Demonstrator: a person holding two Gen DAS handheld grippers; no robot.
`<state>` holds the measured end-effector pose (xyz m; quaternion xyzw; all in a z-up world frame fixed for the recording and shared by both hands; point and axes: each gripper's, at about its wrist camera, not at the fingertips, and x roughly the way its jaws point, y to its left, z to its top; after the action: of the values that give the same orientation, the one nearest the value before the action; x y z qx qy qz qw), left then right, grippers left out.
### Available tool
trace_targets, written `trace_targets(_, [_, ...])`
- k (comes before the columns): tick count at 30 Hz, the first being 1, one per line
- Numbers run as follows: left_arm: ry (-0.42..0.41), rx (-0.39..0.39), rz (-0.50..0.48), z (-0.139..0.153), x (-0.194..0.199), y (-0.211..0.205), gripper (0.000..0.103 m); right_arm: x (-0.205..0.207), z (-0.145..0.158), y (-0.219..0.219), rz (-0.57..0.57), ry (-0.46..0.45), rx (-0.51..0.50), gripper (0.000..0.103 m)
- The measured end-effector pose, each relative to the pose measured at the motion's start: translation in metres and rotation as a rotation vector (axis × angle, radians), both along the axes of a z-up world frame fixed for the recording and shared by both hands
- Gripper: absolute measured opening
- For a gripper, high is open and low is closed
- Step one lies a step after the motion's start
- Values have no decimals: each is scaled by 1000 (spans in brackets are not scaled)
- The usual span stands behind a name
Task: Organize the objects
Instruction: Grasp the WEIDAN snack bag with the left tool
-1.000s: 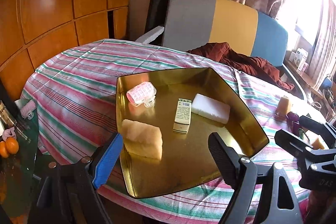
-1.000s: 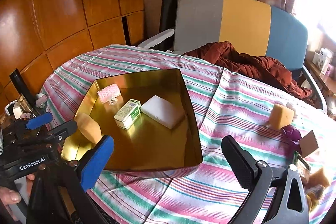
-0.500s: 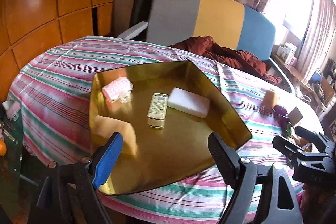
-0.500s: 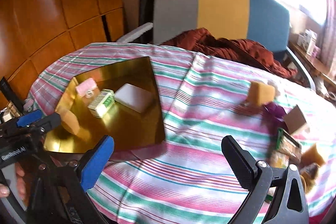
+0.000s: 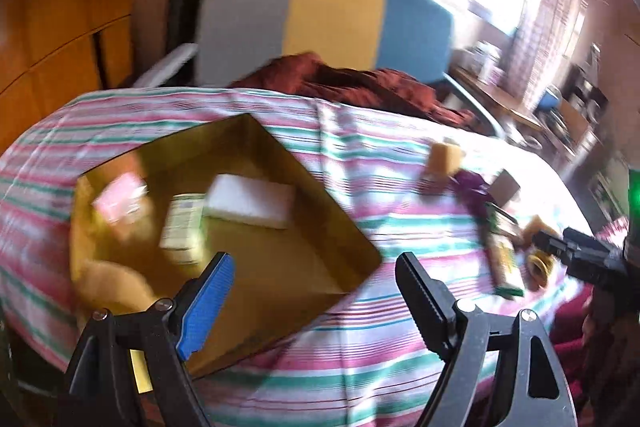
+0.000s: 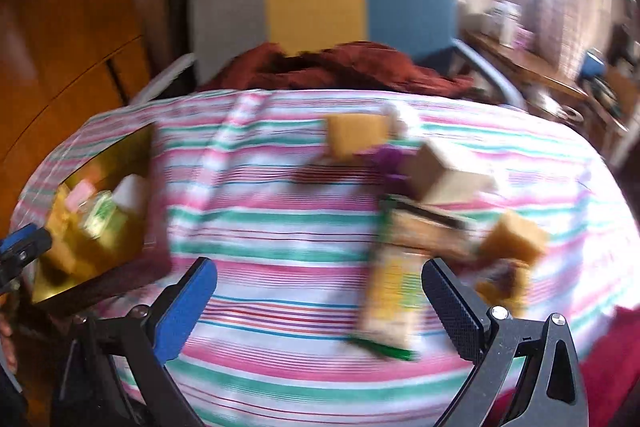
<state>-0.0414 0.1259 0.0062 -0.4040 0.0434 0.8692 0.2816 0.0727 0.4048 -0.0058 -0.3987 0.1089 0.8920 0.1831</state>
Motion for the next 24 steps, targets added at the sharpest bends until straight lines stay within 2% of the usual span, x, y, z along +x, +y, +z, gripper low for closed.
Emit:
trace_targets(5, [-23, -29, -176, -10, 10, 60, 84, 36, 5, 67, -165, -6, -15, 103])
trace_targets(8, [-42, -59, -255, -19, 18, 94, 84, 55, 8, 105, -270, 32, -61, 103])
trace_targets(12, [-75, -91, -354, -33, 29, 137, 84, 73, 3, 132, -367, 83, -111, 103])
trace_targets(16, [-83, -123, -437, -44, 43, 176, 84, 84, -6, 144, -405, 132, -207, 103])
trace_targets(21, [-114, -143, -500, -59, 51, 223, 84, 92, 0, 145, -398, 213, -223, 103])
trace_targets(24, [-144, -166, -518, -70, 52, 251, 84, 93, 0, 145, -392, 228, -240, 103])
